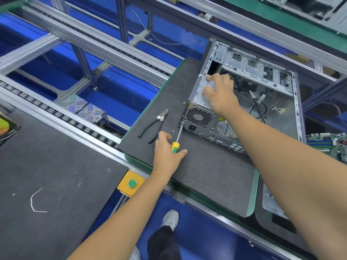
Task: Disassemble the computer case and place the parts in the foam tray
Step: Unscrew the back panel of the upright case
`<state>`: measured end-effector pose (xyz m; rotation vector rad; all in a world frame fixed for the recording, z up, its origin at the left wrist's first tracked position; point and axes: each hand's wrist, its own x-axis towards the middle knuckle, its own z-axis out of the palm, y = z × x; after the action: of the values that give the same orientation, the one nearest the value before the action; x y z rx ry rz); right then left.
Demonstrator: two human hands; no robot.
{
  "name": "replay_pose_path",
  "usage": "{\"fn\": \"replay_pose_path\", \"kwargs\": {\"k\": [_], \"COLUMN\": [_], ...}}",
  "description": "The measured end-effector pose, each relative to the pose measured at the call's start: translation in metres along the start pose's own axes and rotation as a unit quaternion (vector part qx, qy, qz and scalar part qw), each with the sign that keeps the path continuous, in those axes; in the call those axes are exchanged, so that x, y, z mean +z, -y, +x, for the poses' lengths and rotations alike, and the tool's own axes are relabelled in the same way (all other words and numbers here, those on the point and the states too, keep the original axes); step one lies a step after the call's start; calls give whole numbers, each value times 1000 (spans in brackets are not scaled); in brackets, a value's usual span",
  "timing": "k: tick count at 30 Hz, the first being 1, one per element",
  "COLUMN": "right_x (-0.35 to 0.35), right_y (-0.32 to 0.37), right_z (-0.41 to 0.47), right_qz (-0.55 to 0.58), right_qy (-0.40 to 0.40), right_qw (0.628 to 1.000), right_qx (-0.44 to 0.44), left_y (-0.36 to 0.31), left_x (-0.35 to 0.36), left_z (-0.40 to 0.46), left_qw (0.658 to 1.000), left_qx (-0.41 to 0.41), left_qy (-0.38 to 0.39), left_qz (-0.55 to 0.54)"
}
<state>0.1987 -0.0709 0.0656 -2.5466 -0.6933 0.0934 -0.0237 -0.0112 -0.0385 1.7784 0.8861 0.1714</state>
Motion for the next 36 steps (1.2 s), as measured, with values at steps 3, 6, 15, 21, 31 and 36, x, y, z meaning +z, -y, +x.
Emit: {"fn": "replay_pose_path", "kwargs": {"k": [3,6,15,21,31,36], "right_x": [0,0,-1,-2,-2,-2], "right_y": [0,-1,0,2,2,2], "right_z": [-1,-1,-1,-2,-3,-2], "right_qz": [1,-1,-1,-1,4,-6], "right_qy": [-3,-1,-2,0,0,1], "right_qw": [1000,1000,1000,1000,1000,1000], "right_qx": [-2,-3,-1,-2,-2,0], "left_y": [4,-1,2,5,5,-16], "left_x": [-4,-2,-3,1,28,67], "left_z": [2,2,-10,-10,9,11], "left_qw": [999,996,990,914,882,871], "left_qx": [-28,-48,33,202,317,352], "left_qy": [-8,44,44,6,26,68], "left_qz": [12,-66,127,353,349,335]}}
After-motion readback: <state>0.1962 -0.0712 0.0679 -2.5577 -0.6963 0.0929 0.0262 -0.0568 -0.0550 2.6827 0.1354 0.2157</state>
